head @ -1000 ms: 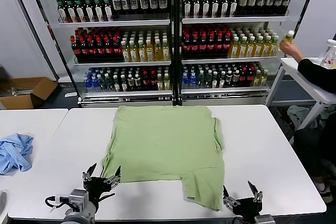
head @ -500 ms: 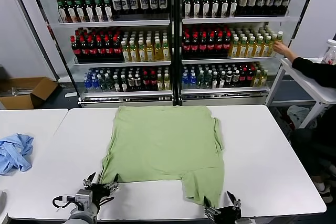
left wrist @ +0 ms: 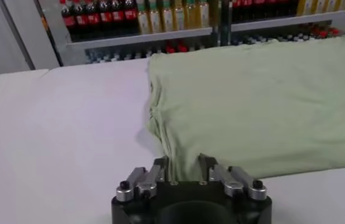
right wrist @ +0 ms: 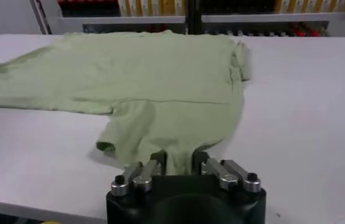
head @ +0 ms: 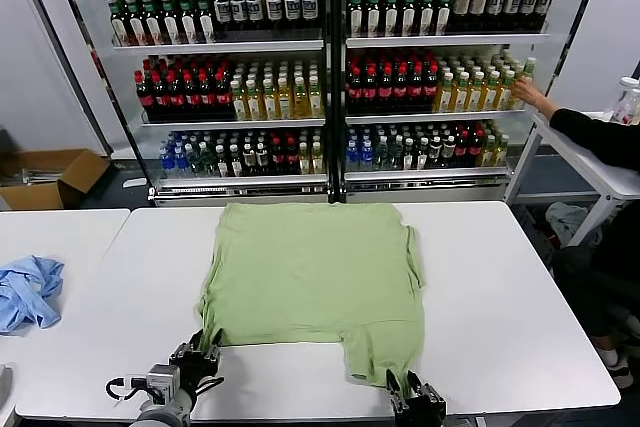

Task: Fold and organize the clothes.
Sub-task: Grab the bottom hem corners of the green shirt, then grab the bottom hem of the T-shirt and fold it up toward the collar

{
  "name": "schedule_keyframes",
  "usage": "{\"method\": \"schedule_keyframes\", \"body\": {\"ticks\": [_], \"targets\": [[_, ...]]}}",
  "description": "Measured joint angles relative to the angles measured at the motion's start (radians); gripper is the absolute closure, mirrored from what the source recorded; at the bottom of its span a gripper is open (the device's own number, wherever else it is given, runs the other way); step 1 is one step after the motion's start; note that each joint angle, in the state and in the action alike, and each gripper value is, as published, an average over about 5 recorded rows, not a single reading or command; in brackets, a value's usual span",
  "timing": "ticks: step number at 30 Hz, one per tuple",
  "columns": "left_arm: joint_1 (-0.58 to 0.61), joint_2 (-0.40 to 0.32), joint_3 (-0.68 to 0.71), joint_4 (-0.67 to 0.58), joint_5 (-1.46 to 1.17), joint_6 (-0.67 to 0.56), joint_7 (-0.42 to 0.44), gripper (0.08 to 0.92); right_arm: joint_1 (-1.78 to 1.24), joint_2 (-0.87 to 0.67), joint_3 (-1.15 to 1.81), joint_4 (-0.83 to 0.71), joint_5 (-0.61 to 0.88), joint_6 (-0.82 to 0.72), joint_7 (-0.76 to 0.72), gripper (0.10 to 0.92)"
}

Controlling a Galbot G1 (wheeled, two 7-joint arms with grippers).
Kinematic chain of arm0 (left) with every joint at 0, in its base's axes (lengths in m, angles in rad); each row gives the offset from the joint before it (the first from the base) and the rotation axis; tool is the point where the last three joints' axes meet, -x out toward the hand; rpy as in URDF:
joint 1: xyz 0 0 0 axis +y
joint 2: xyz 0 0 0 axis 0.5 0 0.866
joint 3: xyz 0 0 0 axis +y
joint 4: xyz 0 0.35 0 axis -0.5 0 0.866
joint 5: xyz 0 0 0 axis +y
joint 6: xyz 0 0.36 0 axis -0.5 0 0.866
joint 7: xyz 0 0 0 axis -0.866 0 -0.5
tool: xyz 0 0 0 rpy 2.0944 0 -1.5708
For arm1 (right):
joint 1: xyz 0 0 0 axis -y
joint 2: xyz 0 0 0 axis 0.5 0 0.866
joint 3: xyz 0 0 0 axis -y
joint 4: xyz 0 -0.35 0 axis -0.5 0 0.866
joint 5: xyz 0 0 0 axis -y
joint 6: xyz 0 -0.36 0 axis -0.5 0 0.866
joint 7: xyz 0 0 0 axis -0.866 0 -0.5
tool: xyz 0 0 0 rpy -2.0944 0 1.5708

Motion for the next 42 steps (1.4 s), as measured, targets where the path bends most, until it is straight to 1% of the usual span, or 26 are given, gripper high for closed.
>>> {"method": "schedule_keyframes", "body": {"ticks": [3, 5, 8, 14, 19, 26, 33, 42], "targets": [[0.006, 0.006, -0.007, -0.010, -0.028, 0.002, 0.008, 0.802, -0.010, -0.008, 0.013, 0.012, 0.012, 0.005, -0.005, 0.899], [0.011, 0.010, -0.011, -0.019, -0.046, 0.003, 0.013, 0.866, -0.017, -0.013, 0.022, 0.021, 0.016, 0.012, -0.008, 0.918], [0.020, 0.018, -0.020, -0.035, -0.074, 0.003, 0.019, 0.908, -0.029, -0.024, 0.039, 0.039, 0.022, 0.025, -0.013, 0.919], [0.043, 0.040, -0.055, -0.094, -0.139, 0.008, 0.023, 0.912, -0.050, -0.051, 0.089, 0.095, 0.039, 0.056, -0.020, 0.919], [0.054, 0.072, -0.101, -0.158, -0.200, 0.012, 0.024, 0.912, -0.050, -0.079, 0.146, 0.141, 0.058, 0.083, -0.018, 0.919], [0.030, 0.129, -0.136, -0.196, -0.283, 0.008, 0.017, 0.912, 0.019, -0.123, 0.180, 0.139, 0.071, 0.115, 0.001, 0.919], [-0.045, 0.157, -0.106, -0.163, -0.319, -0.015, 0.006, 0.912, 0.150, -0.178, 0.160, 0.074, 0.079, 0.136, 0.018, 0.919], [-0.189, 0.170, -0.006, -0.044, -0.324, -0.046, -0.015, 0.912, 0.358, -0.255, 0.066, -0.057, 0.083, 0.149, 0.022, 0.919]]}}
